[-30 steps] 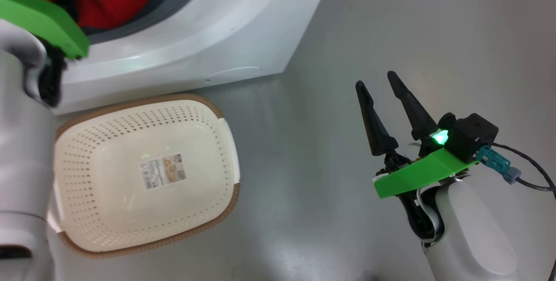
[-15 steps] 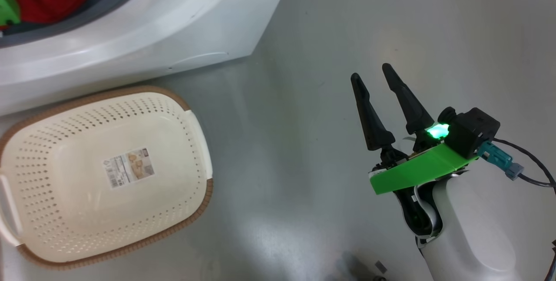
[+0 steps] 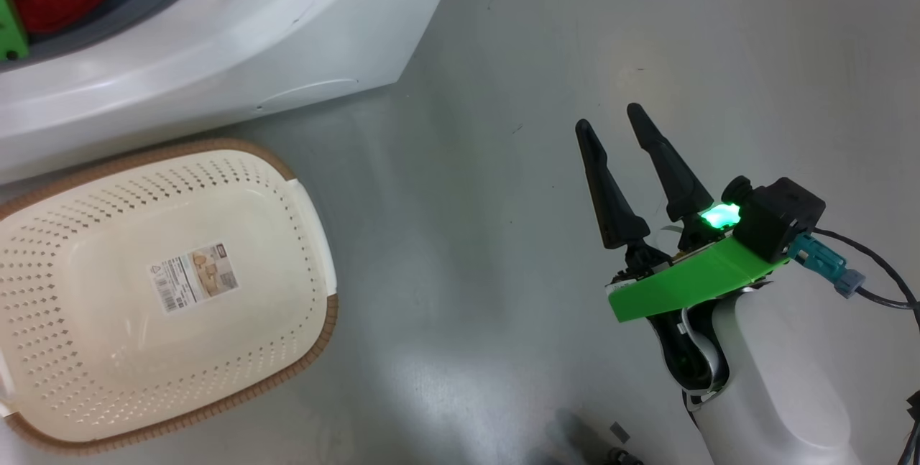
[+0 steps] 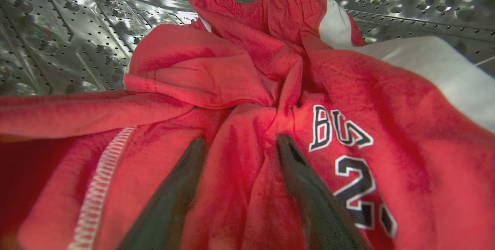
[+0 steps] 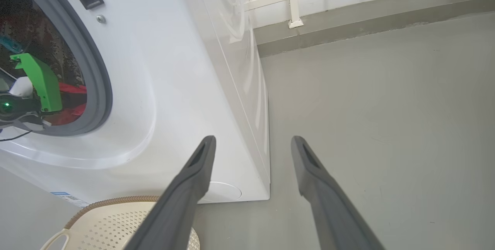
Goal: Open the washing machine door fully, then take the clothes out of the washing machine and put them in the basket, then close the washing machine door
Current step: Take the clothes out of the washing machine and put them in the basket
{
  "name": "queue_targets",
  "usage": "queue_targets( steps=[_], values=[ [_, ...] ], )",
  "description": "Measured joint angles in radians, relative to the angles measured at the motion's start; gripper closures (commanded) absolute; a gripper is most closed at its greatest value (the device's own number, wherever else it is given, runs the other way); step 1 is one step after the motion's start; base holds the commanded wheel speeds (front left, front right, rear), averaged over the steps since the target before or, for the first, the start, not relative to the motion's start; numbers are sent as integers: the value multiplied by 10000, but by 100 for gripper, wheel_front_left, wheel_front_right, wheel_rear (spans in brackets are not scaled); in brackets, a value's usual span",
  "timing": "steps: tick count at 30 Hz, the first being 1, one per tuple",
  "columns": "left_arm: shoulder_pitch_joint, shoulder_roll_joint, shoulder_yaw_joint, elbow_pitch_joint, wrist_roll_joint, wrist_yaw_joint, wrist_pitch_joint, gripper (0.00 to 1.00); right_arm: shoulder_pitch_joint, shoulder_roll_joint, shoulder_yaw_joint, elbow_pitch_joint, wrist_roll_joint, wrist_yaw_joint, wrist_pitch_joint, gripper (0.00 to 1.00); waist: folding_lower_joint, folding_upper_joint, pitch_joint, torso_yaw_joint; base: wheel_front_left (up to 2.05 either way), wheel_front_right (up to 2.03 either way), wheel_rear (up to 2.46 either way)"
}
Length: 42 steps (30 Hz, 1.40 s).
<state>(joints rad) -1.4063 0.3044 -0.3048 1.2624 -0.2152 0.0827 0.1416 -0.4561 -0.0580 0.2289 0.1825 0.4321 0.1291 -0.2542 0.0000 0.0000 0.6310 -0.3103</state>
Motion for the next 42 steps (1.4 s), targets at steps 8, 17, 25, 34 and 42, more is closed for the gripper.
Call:
queue_targets(
  steps=[8, 17, 25, 34, 42],
  values=[
    [-127, 8, -165, 136, -10, -174, 376, 100, -1, 2, -2, 29, 8, 0, 0, 0, 0, 0, -79, 3, 0, 0, 0],
    [-34, -136, -201, 232, -209, -303, -255, 100, -4, 2, -6, 107, 8, 0, -2, 0, 0, 0, -361, 101, 0, 0, 0],
    [365, -510, -261, 219, -376, -698, -1085, 100, -3, 0, -94, 198, 6, 0, -2, 0, 0, 0, -712, 313, 0, 0, 0],
    [1057, -861, -391, 213, -617, -1087, -2406, 100, 45, 0, -182, 372, -127, 0, -2, 0, 0, 0, -1406, 657, 0, 0, 0],
    [1521, -1133, -506, 136, -754, -1419, -3312, 100, 213, -4, -291, 527, -213, 0, -2, 0, 0, 0, -2051, 1021, 0, 0, 0]
  ],
)
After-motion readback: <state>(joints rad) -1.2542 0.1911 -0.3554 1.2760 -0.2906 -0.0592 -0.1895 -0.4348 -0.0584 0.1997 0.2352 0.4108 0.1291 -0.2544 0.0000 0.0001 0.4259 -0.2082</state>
